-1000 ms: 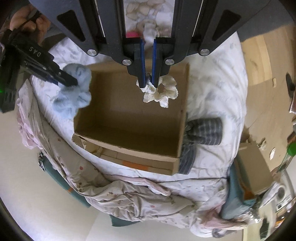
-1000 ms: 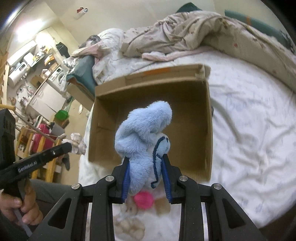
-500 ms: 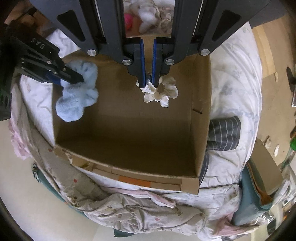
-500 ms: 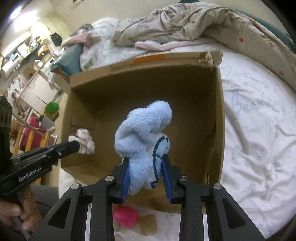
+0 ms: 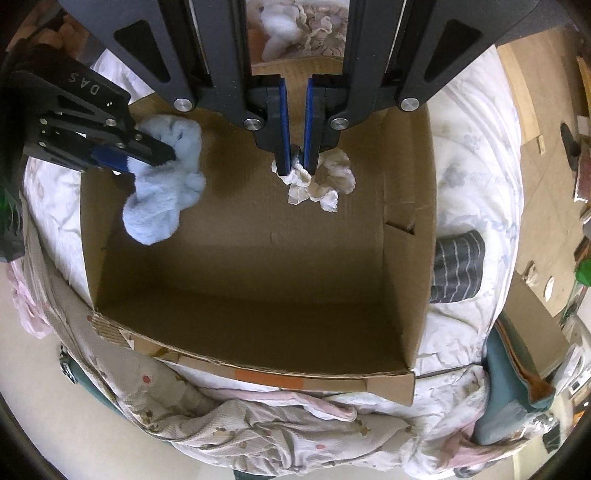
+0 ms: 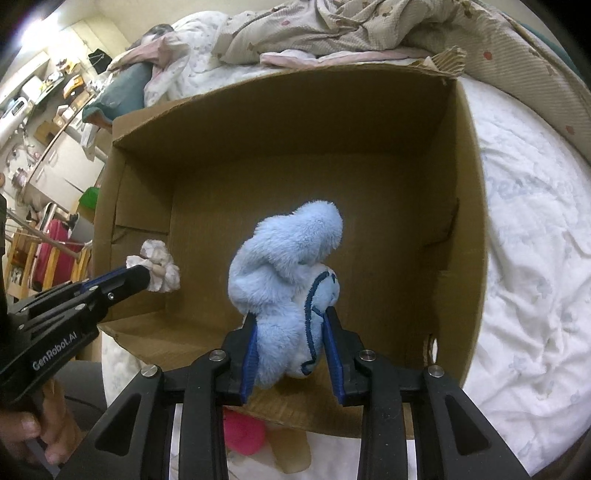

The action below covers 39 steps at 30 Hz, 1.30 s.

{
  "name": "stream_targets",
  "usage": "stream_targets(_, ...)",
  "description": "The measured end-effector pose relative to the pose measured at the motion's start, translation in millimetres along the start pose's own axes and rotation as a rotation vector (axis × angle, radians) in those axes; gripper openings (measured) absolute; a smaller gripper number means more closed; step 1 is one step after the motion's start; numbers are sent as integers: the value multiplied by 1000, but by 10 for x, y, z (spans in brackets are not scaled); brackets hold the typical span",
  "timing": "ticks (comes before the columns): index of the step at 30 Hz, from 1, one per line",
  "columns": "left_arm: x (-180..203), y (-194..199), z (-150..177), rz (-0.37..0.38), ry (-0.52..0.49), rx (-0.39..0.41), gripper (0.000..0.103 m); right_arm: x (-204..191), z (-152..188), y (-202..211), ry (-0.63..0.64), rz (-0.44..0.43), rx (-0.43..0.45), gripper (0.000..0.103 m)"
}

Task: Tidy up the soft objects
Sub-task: 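Lower both held items into the box and open both grippers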

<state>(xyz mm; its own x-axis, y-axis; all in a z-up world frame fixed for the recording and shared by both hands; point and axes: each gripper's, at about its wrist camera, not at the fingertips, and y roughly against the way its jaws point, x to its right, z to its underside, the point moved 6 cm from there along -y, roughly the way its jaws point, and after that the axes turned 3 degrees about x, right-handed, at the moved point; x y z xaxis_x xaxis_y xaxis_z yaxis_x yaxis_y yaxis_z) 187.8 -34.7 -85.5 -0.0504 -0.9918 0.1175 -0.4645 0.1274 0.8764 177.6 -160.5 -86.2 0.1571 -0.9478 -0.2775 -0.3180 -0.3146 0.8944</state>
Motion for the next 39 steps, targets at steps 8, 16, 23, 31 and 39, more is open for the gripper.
stream_targets(8,-5,-41,26,-21,-34,10,7,16,41,-45,-4,7,-29,34)
stream_targets(16,-53,-58,36,-12,-2,-1,7,28,27,-89,-6,13,-41,36)
stream_targets(23,1,-75,47,2,-8,-10,7,18,52,-84,5,17,-38,40)
stream_targets(31,-6,-59,34,2,-4,-7,9,27,59,-69,-7,2,-22,48)
stream_targets(39,-18,-41,36,-4,11,-20,62,43,-33,53,-31,-16,39,70)
